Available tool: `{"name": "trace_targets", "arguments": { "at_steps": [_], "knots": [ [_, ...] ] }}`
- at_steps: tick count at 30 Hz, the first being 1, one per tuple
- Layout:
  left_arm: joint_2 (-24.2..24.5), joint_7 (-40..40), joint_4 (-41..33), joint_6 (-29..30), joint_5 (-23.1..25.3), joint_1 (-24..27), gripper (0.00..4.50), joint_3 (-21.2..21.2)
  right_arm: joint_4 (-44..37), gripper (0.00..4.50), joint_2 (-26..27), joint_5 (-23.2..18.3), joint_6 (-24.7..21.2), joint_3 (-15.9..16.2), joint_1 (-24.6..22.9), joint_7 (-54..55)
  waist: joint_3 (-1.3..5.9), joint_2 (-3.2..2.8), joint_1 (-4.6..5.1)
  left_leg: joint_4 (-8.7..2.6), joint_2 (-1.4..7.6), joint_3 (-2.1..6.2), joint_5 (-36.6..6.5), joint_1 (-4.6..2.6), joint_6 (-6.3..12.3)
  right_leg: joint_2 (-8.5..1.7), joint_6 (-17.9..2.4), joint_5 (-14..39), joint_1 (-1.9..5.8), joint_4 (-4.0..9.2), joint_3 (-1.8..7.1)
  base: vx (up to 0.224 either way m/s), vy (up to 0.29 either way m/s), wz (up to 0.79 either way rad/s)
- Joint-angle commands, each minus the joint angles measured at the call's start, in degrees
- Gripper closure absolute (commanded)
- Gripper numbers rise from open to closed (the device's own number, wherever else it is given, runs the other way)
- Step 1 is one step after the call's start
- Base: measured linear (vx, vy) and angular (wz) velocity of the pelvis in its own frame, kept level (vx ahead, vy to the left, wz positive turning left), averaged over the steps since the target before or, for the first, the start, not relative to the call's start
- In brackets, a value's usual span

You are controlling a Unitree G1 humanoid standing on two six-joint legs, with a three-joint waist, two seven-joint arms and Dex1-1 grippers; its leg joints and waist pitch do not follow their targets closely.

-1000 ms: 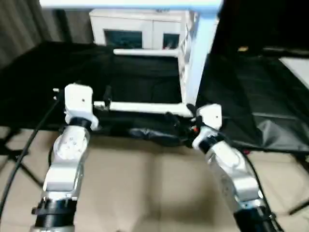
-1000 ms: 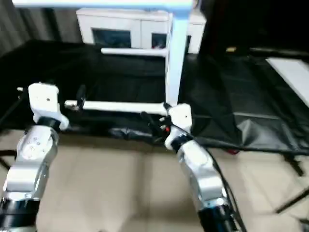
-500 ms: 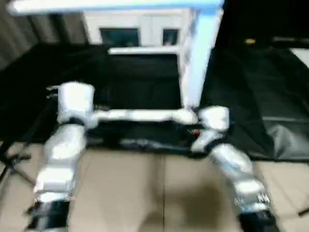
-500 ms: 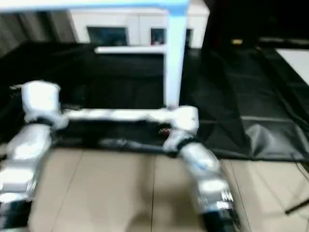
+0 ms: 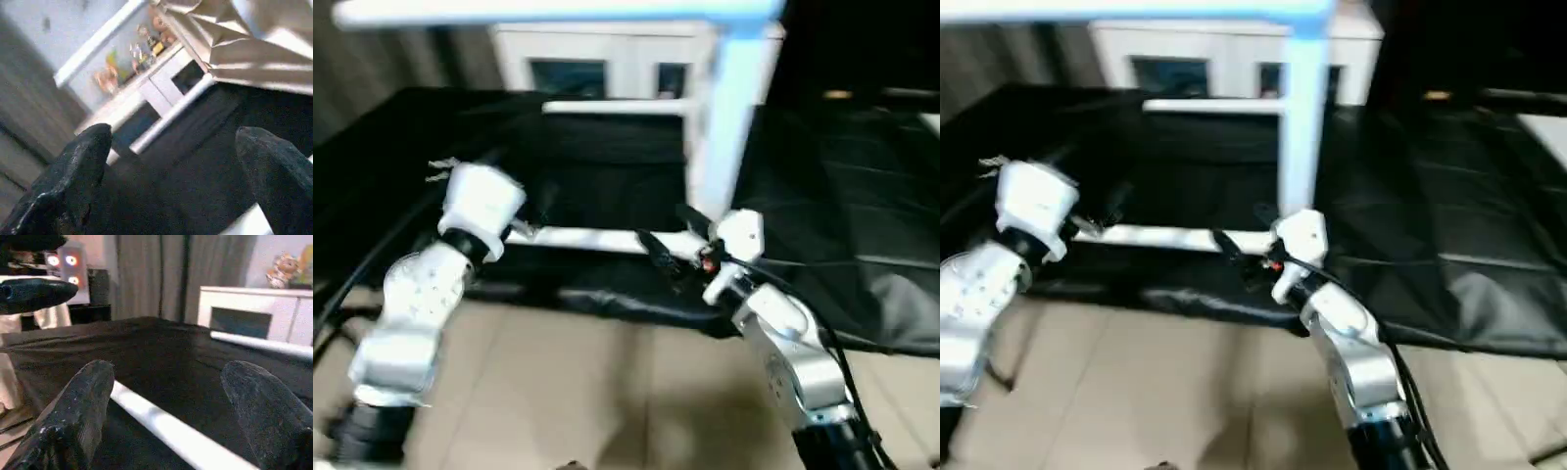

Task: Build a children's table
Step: Flip table

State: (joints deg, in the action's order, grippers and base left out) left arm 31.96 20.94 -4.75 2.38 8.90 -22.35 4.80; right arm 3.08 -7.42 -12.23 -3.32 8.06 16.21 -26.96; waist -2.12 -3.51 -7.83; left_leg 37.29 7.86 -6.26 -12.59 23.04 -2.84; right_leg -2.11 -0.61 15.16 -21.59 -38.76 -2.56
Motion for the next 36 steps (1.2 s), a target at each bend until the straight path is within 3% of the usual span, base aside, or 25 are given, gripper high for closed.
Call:
{"name": "trace_targets", "arguments": {
  "at_steps": [1,3,4,5,6,8,9,10,12,13,14,15,21,24,25,26,30,33,36],
  "knots": [
    [2.3,0.7,3.1,-2.4,5.5,-3.6,0.02,2.5,0.7,0.61,0.1,-0.5,0.4,-0.7,1.4,-0.9,2.19,-0.4,0.17,-6.43,4.92,1.49,-20.7,-2.48,-2.01,-6.6,-9.4,10.7,1.01,5.84,3.74,-0.076,0.014,0.07],
    [4.2,-1.2,7.7,-4.8,9.7,-8.5,0.02,3.6,1.3,0.61,0.5,-0.5,0.6,-0.8,2.3,-1.2,1.85,0.39,0.21,-6.91,4.94,1.2,-21.9,-2.36,-2.36,-6.98,-8.3,16.4,1.02,6.55,3.99,-0.072,0.009,0.03],
    [4.8,-1.9,9.3,-5.6,10.9,-10.0,0.02,3.8,1.5,0.61,0.7,-0.5,0.6,-0.8,2.6,-1.3,1.98,0.24,-0.19,-6.81,4.79,0.93,-22.4,-3.07,-2.73,-7.2,-6.9,21.2,0.33,7.02,4.18,-0.07,0.004,0.03],
    [5.4,-2.4,11.0,-6.4,12.0,-11.7,0.02,4.2,1.7,0.61,0.8,-0.5,0.8,-0.8,3.0,-1.4,1.99,0.54,-0.05,-7.16,4.83,0.81,-20.5,-2.55,-2.81,-7.41,-6.5,20.9,0.87,7.13,4.14,-0.06,-0.004,-0.02],
    [5.9,-2.7,12.9,-7.2,12.6,-13.6,0.02,4.5,1.9,0.61,1.0,-0.7,0.9,-0.8,3.3,-1.5,2.25,0.29,-0.12,-7.55,5.1,0.94,-17.4,-2.01,-2.58,-7.41,-6.5,16.6,1.29,6.73,3.77,0.0,0.0,0.0],
    [6.6,-3.1,15.7,-8.4,13.7,-16.3,0.02,5.2,2.3,0.61,1.2,-0.7,1.0,-0.7,3.7,-1.6,2.7,0.31,-0.11,-7.54,5.21,0.74,-14.7,-2.1,-2.34,-7.05,-7.3,10.2,1.16,6.26,3.41,0.0,0.0,0.0],
    [7.4,-3.8,20.6,-10.3,15.8,-20.7,0.02,6.4,2.9,0.61,1.1,-0.8,1.4,-0.5,4.4,-1.8,2.6,0.4,-0.06,-7.49,5.04,0.53,-14.7,-1.84,-2.3,-6.98,-7.8,8.0,0.96,6.2,3.42,0.0,0.0,0.0],
    [7.4,-3.9,21.0,-10.4,15.9,-21.0,0.02,6.5,2.9,0.61,1.1,-0.8,1.4,-0.5,4.4,-1.9,2.58,0.37,-0.08,-7.4,4.82,0.4,-15.7,-1.94,-2.29,-6.81,-7.6,8.4,0.76,6.33,3.46,0.0,0.0,0.0],
    [7.8,-6.9,29.3,-13.7,19.3,-28.2,0.02,8.2,3.5,0.61,1.5,-0.7,1.9,-0.5,5.3,-2.1,3.28,0.26,-0.14,-7.13,5.03,0.5,-12.9,-1.76,-2.45,-7.1,-8.1,2.3,1.18,5.52,3.37,0.0,0.0,0.0],
    [7.6,-9.1,33.2,-15.7,21.1,-31.7,0.02,9.0,3.7,0.61,1.8,-0.6,2.1,-0.6,5.7,-2.1,3.06,0.18,-0.09,-7.0,4.8,0.38,-12.0,-1.48,-2.03,-6.81,-7.9,0.9,0.92,5.73,3.34,0.0,0.0,0.0],
    [7.6,-9.1,33.2,-15.7,21.1,-31.7,0.02,9.0,3.7,0.61,1.8,-0.6,2.1,-0.6,5.7,-2.1,3.37,0.0,-0.15,-6.79,4.81,0.37,-11.4,-1.8,-2.18,-6.72,-8.2,-2.7,0.93,5.32,3.2,0.0,0.0,0.0],
    [7.3,-10.3,35.2,-17.0,21.9,-33.5,0.02,9.2,3.8,0.61,1.9,-0.6,2.2,-0.7,5.8,-2.1,3.52,0.18,-0.13,-6.74,5.01,0.48,-9.5,-1.54,-2.03,-6.96,-8.9,-7.0,1.32,4.82,3.02,0.0,0.0,0.0],
    [6.2,-17.8,43.8,-20.3,26.3,-40.8,0.02,11.3,3.8,0.61,2.3,-0.4,2.7,-0.4,6.2,-2.0,3.89,-0.38,-0.14,-6.05,4.98,0.26,-5.8,-1.43,-0.96,-6.81,-9.7,-15.7,1.55,4.35,2.57,0.0,0.0,0.0],
    [5.9,-19.6,47.2,-22.5,26.7,-42.8,0.02,12.1,3.8,0.61,2.6,-0.3,3.0,-0.3,6.3,-2.0,3.88,-0.56,-0.31,-6.07,5.12,0.42,-6.6,-1.42,-1.28,-7.09,-9.8,-16.0,1.75,4.31,2.57,0.0,0.0,0.0],
    [5.5,-19.6,48.7,-24.2,26.6,-43.4,0.02,12.3,3.8,0.61,2.7,-0.2,3.0,-0.3,6.3,-1.9,3.84,-0.93,-0.32,-6.14,5.16,0.43,-7.2,-1.48,-1.55,-7.09,-9.9,-15.5,1.66,4.33,2.54,0.0,0.0,0.0],
    [5.0,-17.9,50.0,-25.8,25.7,-43.4,0.02,12.4,3.6,0.61,2.7,0.0,2.9,-0.3,6.1,-1.8,3.72,-0.64,-0.28,-6.19,5.14,0.39,-8.3,-1.49,-1.67,-7.13,-10.0,-14.2,1.69,4.57,2.64,0.0,0.0,0.0],
    [4.7,-18.1,51.2,-27.1,26.1,-42.0,0.02,12.8,3.2,0.61,2.7,0.2,3.0,-0.1,5.5,-1.6,3.49,-0.63,-0.28,-6.56,5.38,0.41,-10.9,-1.49,-2.08,-7.41,-10.7,-10.4,1.67,4.74,2.86,0.0,0.0,0.0],
    [4.7,-21.6,55.2,-28.4,27.6,-45.0,0.02,13.5,3.4,0.61,2.8,0.2,3.2,-0.2,5.6,-1.6,3.35,-0.66,-0.24,-6.76,5.45,0.41,-12.9,-1.67,-2.24,-7.34,-10.5,-6.7,1.4,5.08,2.95,0.0,0.0,0.0],
    [4.7,-23.2,58.1,-28.7,28.6,-47.7,0.02,14.1,3.5,0.61,3.0,0.1,3.3,-0.1,5.9,-1.8,3.39,-0.73,-0.28,-6.8,5.45,0.51,-13.0,-1.71,-2.38,-7.36,-10.1,-6.4,1.36,5.13,2.98,0.0,0.0,0.0]
  ]
}}
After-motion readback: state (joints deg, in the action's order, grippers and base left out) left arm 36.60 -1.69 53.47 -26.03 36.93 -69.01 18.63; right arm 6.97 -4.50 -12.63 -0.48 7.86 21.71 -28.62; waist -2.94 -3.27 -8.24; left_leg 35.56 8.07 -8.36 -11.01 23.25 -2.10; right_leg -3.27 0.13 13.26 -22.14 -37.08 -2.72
